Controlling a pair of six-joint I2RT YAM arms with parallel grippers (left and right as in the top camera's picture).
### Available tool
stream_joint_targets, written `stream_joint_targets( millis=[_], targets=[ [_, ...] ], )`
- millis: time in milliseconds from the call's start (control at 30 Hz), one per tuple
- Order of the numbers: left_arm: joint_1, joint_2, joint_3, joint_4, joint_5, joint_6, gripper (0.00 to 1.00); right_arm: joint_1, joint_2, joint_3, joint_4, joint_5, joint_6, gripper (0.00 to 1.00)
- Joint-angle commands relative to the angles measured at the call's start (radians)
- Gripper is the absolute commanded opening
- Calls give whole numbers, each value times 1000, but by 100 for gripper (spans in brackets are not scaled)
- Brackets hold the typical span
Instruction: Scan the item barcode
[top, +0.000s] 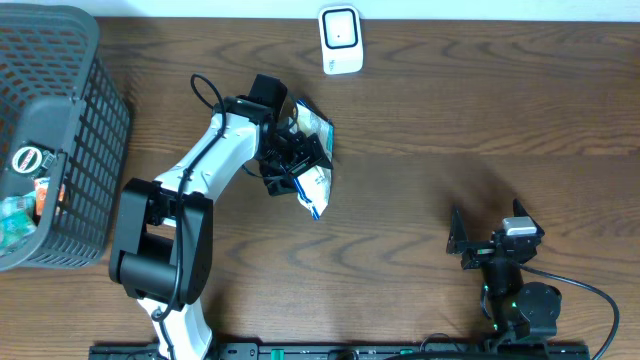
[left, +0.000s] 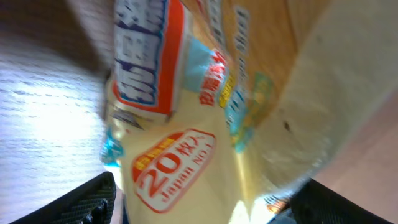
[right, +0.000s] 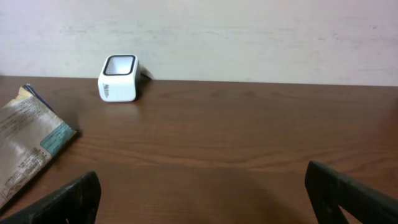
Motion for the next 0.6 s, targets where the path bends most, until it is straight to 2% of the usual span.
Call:
stream_joint_targets(
  millis=[0,267,400,467,567],
  targets=[
    [5,0,4,-3,-93,47,87,-2,-5,-1,-4,8,-5,99],
    [4,0,4,-8,-224,52,87,-2,-5,-1,-4,8,-5,99],
    [5,0,4,5,-242,137,87,-2,-5,-1,-4,8,-5,99],
    [5,0,4,-1,-328,166,87,-2,-5,-1,-4,8,-5,99],
    [5,0,4,-20,-552,167,88,-2,-5,-1,-4,8,-5,99]
  ],
)
